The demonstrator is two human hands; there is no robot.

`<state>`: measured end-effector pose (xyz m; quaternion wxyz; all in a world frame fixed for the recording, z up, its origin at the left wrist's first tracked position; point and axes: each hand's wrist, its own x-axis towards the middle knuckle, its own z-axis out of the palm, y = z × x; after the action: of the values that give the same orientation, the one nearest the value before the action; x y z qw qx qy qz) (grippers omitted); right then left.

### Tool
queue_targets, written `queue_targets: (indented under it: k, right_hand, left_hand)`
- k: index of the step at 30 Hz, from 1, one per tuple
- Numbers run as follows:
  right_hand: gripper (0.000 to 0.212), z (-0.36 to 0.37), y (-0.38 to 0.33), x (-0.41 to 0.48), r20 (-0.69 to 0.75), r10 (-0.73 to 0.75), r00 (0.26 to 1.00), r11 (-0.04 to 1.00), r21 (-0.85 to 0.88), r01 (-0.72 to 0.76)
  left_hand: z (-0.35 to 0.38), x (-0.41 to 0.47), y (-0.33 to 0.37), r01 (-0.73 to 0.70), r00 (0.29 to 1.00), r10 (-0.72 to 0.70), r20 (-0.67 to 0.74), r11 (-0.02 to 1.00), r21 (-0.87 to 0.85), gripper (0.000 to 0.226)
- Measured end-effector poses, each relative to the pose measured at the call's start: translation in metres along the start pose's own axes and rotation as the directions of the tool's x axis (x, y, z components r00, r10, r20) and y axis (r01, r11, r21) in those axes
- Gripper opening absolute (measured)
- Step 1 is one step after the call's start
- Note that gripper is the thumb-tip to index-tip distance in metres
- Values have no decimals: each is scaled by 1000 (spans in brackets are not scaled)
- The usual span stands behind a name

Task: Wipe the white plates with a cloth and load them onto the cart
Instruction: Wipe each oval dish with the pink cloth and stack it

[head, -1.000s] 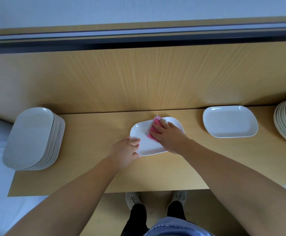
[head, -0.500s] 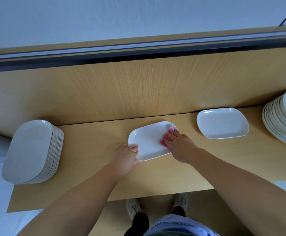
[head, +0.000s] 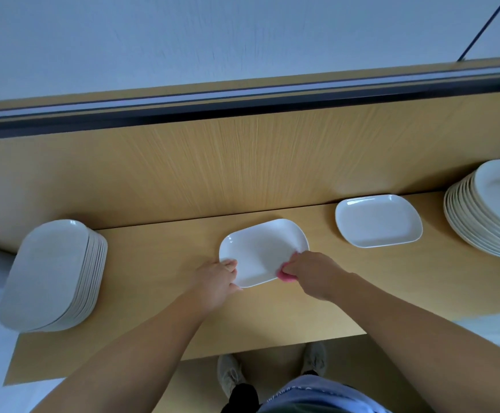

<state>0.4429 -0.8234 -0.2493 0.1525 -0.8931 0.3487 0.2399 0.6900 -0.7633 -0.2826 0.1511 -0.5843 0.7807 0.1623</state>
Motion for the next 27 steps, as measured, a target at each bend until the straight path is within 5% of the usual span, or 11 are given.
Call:
queue_targets:
  k: [7,10,13,16,21,27]
  right_hand:
    - [36,2,30,-31,-271,19,962,995,100,8]
    - [36,5,35,-34,-300,-6,954,994,99,38]
    - [32,5,41,-36,-402,-53,914,991,89,97]
    - [28,-2,48,-39,-516,-74,853,987,83,136]
    - [38,-20,53,-38,-696,-75,714,970,115,214]
    - [37,-60,44,-46,-800,-154,579,948,46,316]
  left_hand:
    - [7,-8,10,-36,973,28,-228,999,-31,46]
    - [13,-9,17,-96,964,86,-251,995,-27,16]
    - [19,-9,16,-93,976,90,-197,996,-5,39]
    - [-1,-7,20,-50,953,58,-297,998,36,42]
    - [-48,-6,28,111,894,-114,-434,993,-31,21]
    - [-82,-17,36,219,816,-291,-499,955,-200,35]
